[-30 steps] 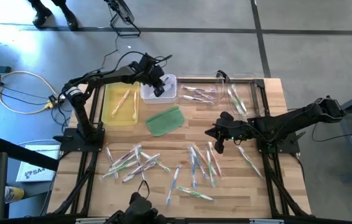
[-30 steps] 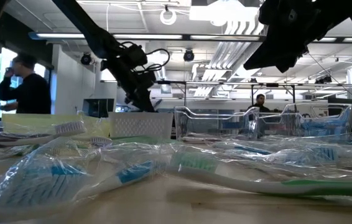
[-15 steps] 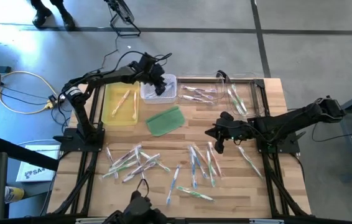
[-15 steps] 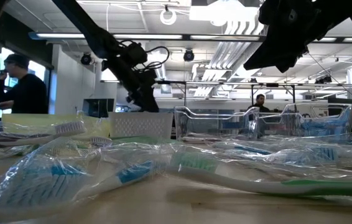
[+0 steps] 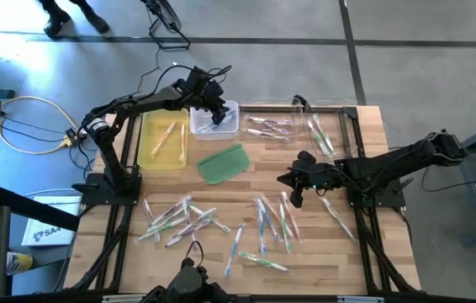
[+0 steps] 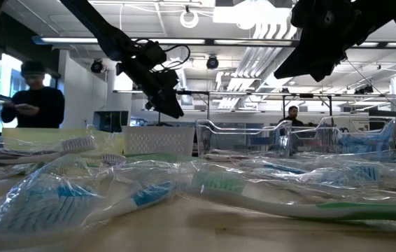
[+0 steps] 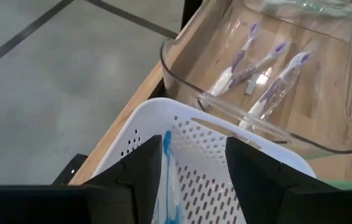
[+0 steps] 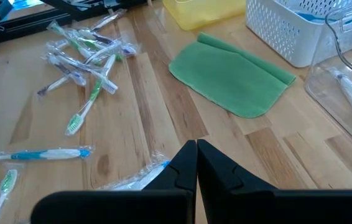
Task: Pick & Place Toothbrushes
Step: Put the green toothbrush into the right transparent bin
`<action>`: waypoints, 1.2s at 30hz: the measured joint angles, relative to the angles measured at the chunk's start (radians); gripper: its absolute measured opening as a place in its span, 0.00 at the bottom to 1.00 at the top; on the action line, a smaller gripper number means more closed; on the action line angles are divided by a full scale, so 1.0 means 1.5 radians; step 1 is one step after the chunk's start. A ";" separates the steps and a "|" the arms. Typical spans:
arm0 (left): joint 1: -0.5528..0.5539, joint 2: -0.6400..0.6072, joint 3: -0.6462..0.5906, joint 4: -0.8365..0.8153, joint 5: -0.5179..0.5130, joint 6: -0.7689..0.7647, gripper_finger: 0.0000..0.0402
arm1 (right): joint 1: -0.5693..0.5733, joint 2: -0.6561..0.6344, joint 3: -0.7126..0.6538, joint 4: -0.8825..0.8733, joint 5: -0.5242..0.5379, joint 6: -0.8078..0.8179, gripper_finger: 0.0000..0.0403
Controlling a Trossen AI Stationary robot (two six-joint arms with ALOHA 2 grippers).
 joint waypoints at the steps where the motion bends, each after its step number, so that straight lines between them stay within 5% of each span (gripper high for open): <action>1: 0.000 0.000 0.000 0.000 0.000 0.000 0.44 | 0.000 0.000 0.000 0.000 0.000 0.000 0.01; 18: -0.002 0.000 0.000 0.021 -0.014 0.016 0.44 | 0.000 0.000 0.000 0.001 0.003 0.001 0.01; 25: -0.075 -0.027 -0.005 0.045 -0.033 0.075 0.44 | 0.000 0.000 0.000 0.011 0.003 0.003 0.01; 36: -0.171 -0.227 -0.225 0.244 -0.075 0.106 0.44 | 0.000 0.000 0.000 0.026 0.003 0.005 0.01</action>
